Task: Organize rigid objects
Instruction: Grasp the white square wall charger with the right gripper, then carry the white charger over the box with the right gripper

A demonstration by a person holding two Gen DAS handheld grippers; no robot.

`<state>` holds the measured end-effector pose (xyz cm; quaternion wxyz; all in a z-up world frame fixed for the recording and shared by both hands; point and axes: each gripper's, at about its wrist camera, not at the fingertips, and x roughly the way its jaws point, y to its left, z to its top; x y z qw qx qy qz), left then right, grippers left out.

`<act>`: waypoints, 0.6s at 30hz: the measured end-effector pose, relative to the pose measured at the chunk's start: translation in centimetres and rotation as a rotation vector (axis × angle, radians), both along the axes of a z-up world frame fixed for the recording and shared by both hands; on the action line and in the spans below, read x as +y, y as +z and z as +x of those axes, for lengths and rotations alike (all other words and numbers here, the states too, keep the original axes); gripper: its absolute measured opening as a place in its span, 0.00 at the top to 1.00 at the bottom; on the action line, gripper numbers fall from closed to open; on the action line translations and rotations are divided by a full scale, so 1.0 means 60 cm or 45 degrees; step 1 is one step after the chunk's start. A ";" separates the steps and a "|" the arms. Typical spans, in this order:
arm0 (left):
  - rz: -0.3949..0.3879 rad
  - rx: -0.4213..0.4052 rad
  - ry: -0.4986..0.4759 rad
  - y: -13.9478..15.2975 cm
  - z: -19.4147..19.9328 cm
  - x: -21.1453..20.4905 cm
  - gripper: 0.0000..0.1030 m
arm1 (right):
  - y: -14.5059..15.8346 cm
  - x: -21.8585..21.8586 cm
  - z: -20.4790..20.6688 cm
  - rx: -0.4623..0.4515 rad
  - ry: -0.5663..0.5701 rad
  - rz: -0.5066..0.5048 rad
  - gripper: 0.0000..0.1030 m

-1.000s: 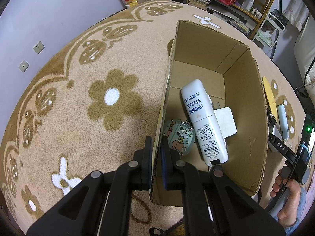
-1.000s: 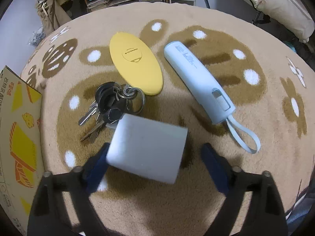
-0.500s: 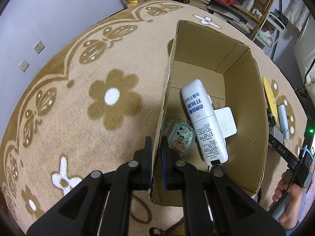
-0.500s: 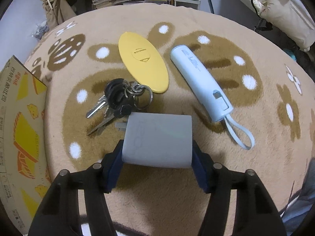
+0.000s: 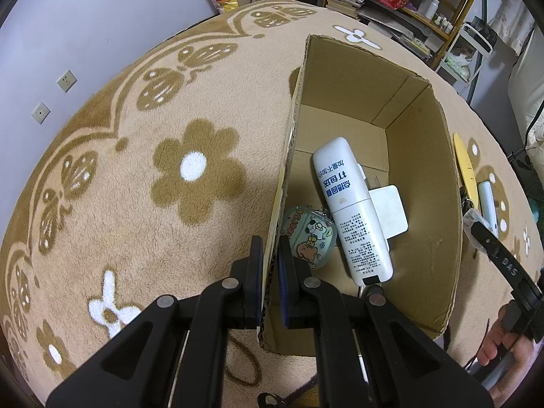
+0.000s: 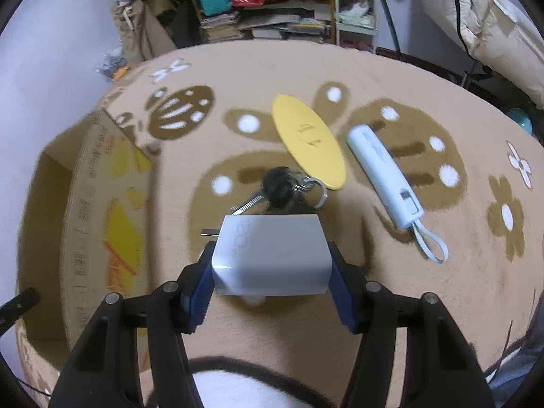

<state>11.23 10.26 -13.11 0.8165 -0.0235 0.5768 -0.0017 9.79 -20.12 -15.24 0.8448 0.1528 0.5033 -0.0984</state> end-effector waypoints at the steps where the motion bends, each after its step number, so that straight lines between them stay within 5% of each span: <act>1: 0.001 0.000 -0.001 0.000 0.000 0.000 0.92 | 0.007 0.004 0.000 -0.012 0.012 0.003 0.37; 18: 0.031 -0.005 -0.011 0.001 0.000 -0.005 0.93 | 0.126 0.095 0.043 -0.259 0.279 0.071 0.37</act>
